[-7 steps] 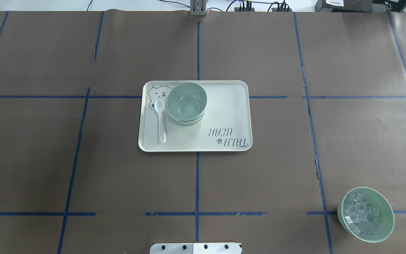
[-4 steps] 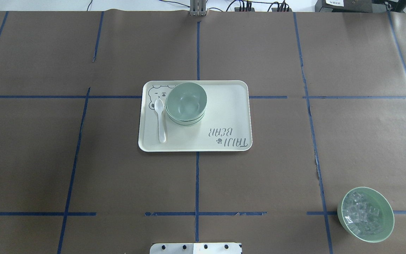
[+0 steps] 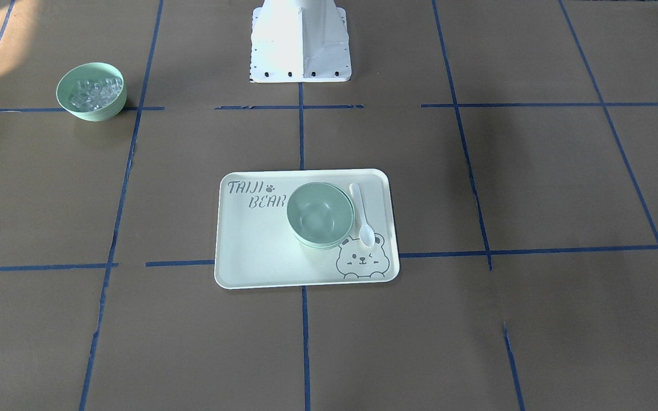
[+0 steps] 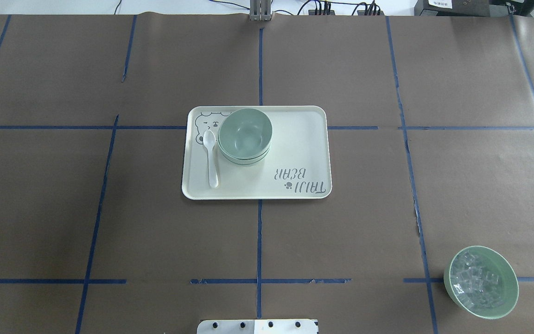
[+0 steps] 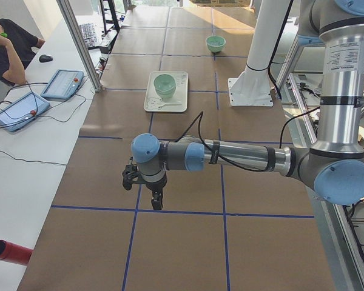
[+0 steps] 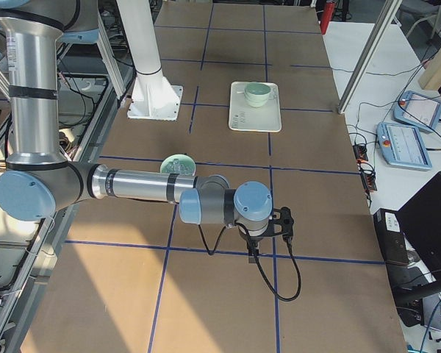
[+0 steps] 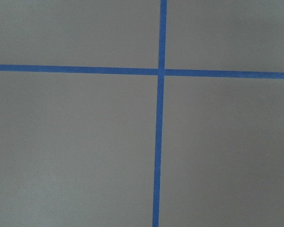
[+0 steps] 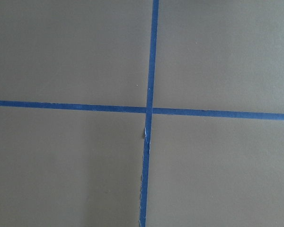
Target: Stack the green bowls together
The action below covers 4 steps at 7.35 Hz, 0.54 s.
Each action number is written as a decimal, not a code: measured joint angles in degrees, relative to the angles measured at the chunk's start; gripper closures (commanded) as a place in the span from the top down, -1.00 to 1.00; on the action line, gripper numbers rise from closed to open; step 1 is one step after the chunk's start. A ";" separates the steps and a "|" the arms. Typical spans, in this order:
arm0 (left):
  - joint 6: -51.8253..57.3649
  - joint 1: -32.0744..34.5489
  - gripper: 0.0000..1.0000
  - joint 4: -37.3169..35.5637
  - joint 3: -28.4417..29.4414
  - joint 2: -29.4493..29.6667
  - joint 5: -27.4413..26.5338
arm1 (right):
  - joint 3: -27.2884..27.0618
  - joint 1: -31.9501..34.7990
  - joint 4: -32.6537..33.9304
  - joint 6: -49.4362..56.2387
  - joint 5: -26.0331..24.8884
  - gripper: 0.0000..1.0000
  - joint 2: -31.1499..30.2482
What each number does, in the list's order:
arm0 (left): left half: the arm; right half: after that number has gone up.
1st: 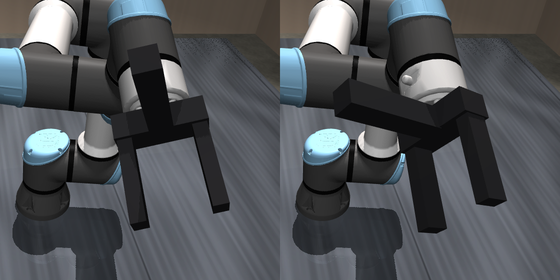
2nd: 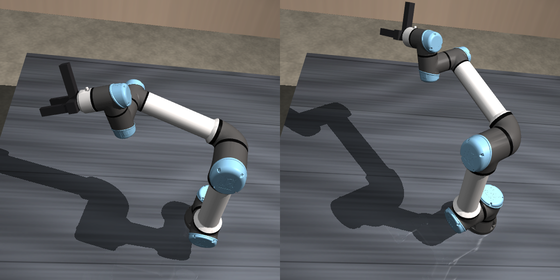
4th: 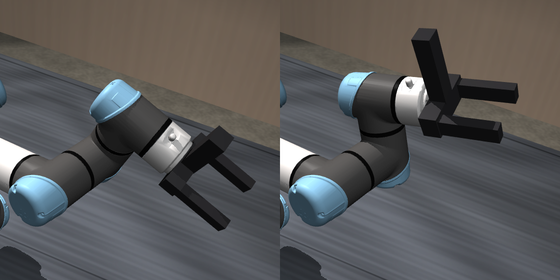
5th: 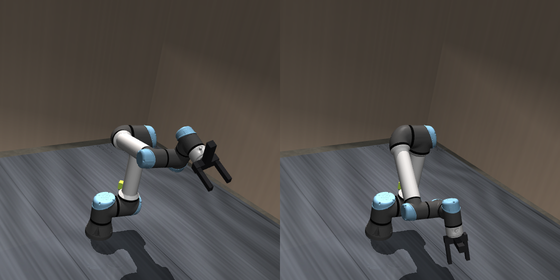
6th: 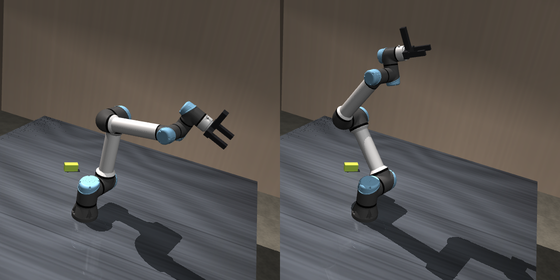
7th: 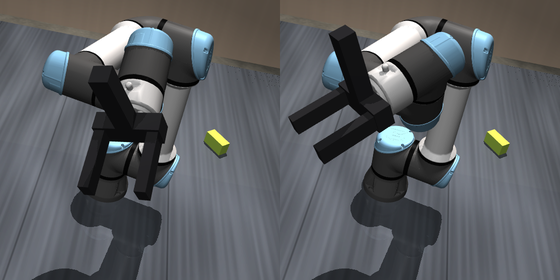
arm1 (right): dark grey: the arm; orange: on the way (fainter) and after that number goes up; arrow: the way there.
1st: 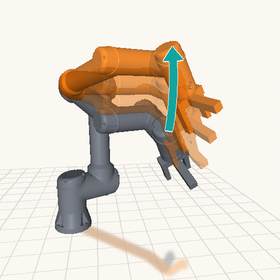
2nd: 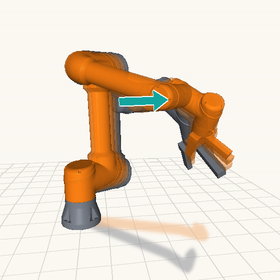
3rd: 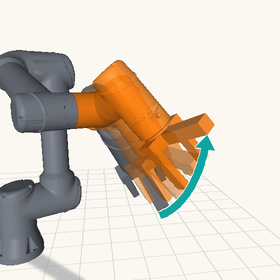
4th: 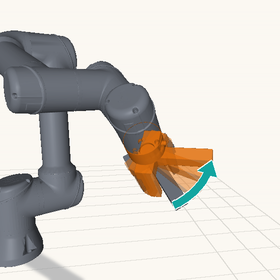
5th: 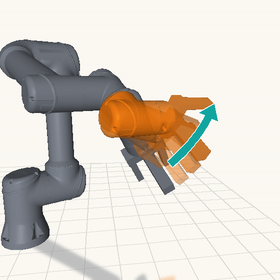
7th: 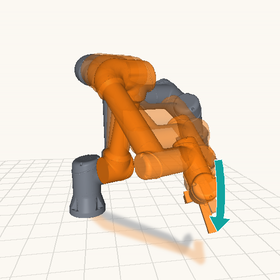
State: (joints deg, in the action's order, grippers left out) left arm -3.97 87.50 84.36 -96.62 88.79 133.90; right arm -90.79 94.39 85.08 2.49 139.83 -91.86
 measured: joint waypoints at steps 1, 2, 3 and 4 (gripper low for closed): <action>0.01 0.43 1.00 -0.04 0.02 -0.02 0.03 | -0.03 0.00 0.00 -0.02 0.00 1.00 0.00; 0.01 0.63 1.00 -0.06 0.03 -0.02 0.04 | -0.06 0.00 0.00 -0.03 0.00 1.00 0.01; 0.01 0.69 1.00 -0.07 0.03 -0.02 0.04 | -0.08 0.00 0.00 -0.03 0.00 1.00 0.01; 0.01 0.71 1.00 -0.07 0.03 -0.02 0.05 | -0.09 0.00 0.00 -0.03 0.02 1.00 0.01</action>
State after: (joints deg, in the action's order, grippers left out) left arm -3.96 88.22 84.29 -96.59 88.77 133.94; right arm -90.87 94.39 85.08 2.46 139.85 -91.85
